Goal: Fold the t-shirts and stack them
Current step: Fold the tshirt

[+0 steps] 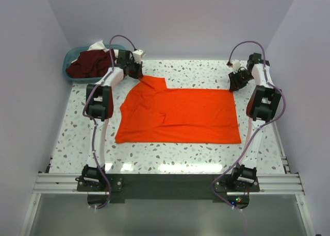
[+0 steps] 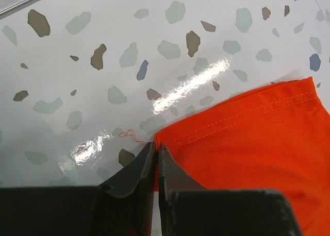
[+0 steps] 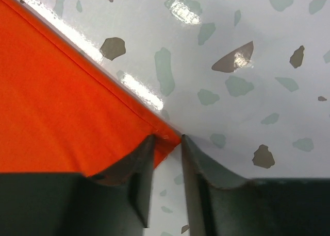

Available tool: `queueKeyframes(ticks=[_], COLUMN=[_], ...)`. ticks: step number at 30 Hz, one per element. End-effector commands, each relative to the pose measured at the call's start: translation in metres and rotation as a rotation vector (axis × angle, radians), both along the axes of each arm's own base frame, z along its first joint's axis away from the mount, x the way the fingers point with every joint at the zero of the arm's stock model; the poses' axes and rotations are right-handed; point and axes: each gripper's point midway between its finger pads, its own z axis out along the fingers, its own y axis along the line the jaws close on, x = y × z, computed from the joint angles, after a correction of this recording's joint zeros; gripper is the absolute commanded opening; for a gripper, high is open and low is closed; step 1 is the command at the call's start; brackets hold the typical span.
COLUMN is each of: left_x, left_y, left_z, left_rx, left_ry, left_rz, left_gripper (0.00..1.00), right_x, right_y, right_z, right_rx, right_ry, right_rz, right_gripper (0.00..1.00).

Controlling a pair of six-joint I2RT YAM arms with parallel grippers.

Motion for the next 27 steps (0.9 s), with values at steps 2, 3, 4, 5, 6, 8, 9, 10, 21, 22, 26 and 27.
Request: queueKeyframes(ticks=[2, 3, 4, 5, 6, 8, 9, 10, 21, 22, 26, 27], left_x=[0.018, 0.019, 0.019, 0.018, 0.019, 0.017, 0.016, 0.017, -0.003, -0.006, -0.023, -0.028], left_y=[-0.01, -0.011, -0.012, -0.015, -0.015, -0.017, -0.017, -0.018, -0.026, -0.026, -0.024, -0.024], left_z=[0.037, 0.044, 0.048, 0.052, 0.063, 0.072, 0.086, 0.092, 0.139, 0.139, 0.143, 0.157], left_rx=[-0.033, -0.038, -0.043, -0.053, -0.058, -0.067, -0.069, -0.071, -0.101, -0.101, -0.084, -0.083], left_ry=[-0.11, -0.125, -0.13, -0.137, -0.156, -0.177, -0.204, -0.223, -0.305, -0.302, -0.304, -0.329], left_rz=[-0.031, -0.034, -0.037, -0.049, -0.052, -0.067, -0.073, -0.08, -0.162, -0.168, -0.204, -0.21], left_gripper=[0.08, 0.04, 0.03, 0.02, 0.0, 0.0, 0.0, 0.0, 0.0, 0.0, 0.0, 0.0], right_x=[-0.006, -0.007, -0.008, -0.008, -0.008, -0.009, -0.008, -0.009, -0.018, -0.019, -0.024, -0.025], right_y=[0.018, 0.019, 0.019, 0.02, 0.021, 0.021, 0.021, 0.021, 0.025, 0.025, 0.026, 0.026], right_z=[-0.004, -0.001, 0.002, 0.004, 0.006, 0.014, 0.017, 0.017, 0.046, 0.049, 0.06, 0.063], right_rx=[0.042, 0.046, 0.049, 0.053, 0.057, 0.059, 0.057, 0.054, 0.061, 0.061, 0.053, 0.05], right_ry=[-0.001, -0.003, -0.007, -0.009, -0.013, -0.026, -0.036, -0.034, -0.071, -0.075, -0.09, -0.094], right_rz=[0.089, 0.093, 0.095, 0.097, 0.098, 0.099, 0.099, 0.098, 0.097, 0.098, 0.111, 0.114], right_gripper=[0.2, 0.07, 0.0, 0.0, 0.0, 0.0, 0.0, 0.0, 0.0, 0.0, 0.0, 0.0])
